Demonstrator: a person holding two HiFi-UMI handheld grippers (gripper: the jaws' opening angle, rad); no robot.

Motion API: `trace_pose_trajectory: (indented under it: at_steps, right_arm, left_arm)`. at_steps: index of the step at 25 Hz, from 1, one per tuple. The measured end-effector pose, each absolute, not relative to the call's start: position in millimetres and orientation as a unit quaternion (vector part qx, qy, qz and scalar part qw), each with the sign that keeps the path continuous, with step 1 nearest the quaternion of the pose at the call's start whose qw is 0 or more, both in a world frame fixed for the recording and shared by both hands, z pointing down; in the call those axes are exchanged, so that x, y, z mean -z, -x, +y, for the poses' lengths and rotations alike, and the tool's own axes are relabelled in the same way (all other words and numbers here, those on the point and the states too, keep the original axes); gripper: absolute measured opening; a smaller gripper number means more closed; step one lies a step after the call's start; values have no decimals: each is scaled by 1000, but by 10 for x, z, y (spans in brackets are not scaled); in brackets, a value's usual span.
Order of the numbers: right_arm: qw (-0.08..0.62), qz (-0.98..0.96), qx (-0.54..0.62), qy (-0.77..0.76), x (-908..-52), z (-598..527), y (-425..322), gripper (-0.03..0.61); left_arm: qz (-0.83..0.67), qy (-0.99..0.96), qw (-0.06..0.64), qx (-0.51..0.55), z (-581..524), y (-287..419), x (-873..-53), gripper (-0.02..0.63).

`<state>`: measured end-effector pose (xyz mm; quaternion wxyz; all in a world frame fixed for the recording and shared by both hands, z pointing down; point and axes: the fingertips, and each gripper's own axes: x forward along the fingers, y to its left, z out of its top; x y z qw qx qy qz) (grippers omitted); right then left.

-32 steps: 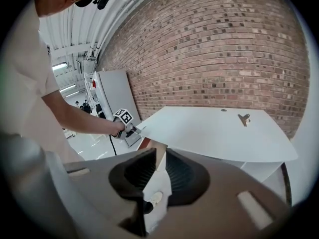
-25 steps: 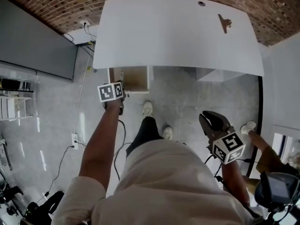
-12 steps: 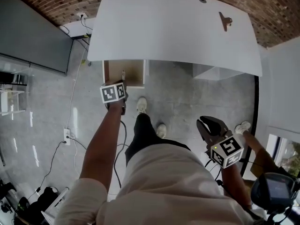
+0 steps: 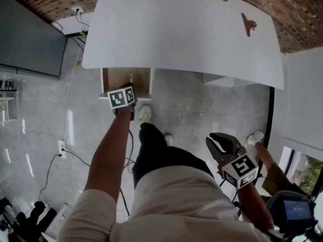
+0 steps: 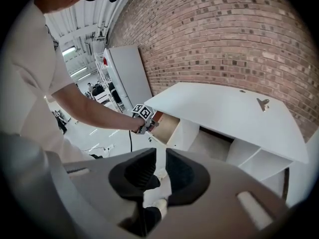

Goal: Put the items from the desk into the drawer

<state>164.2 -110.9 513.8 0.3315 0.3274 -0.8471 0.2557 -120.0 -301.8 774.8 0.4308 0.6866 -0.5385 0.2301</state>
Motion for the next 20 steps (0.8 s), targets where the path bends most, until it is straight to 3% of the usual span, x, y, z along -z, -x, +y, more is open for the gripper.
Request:
trace_pose_trajectory:
  at_steps: [20]
  right_arm:
    - [358,-836,-287,-300,-5975,-1507,-1204,48]
  left_arm:
    - [-530,-691,432,-235,-3777,1206,-8762,48]
